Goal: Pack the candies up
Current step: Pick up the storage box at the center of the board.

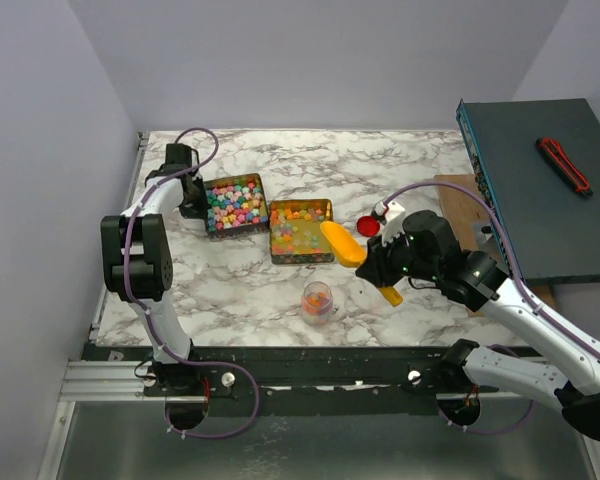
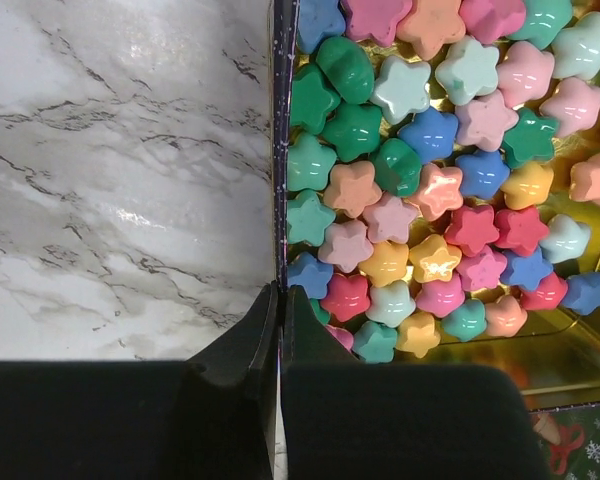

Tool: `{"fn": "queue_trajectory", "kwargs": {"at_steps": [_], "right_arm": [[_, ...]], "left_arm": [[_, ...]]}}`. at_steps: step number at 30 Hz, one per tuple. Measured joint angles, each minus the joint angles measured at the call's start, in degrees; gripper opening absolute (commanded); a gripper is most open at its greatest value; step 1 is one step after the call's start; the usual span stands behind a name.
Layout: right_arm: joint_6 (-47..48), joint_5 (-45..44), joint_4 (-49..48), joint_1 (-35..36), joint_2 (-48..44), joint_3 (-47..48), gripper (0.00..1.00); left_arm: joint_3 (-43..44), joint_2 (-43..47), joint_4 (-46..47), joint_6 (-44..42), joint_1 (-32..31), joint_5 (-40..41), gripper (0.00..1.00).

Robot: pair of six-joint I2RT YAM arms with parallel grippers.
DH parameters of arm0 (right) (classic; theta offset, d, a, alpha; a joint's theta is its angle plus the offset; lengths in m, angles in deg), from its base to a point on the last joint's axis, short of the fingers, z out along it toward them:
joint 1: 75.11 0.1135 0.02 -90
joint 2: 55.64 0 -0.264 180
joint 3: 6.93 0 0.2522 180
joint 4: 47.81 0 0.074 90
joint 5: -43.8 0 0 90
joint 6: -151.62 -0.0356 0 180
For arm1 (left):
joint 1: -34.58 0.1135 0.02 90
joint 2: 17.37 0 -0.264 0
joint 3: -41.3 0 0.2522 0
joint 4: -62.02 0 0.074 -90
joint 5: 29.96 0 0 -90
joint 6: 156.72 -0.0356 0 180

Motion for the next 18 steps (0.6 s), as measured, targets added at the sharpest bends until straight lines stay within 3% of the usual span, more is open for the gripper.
{"fn": "queue_trajectory", "kwargs": {"at_steps": [18], "right_arm": [[-1.4, 2.1, -0.5, 0.0, 0.0, -0.4, 0.01]], "left_arm": [[-13.2, 12.7, -3.5, 0.8, -4.5, 2.9, 0.00]]}}
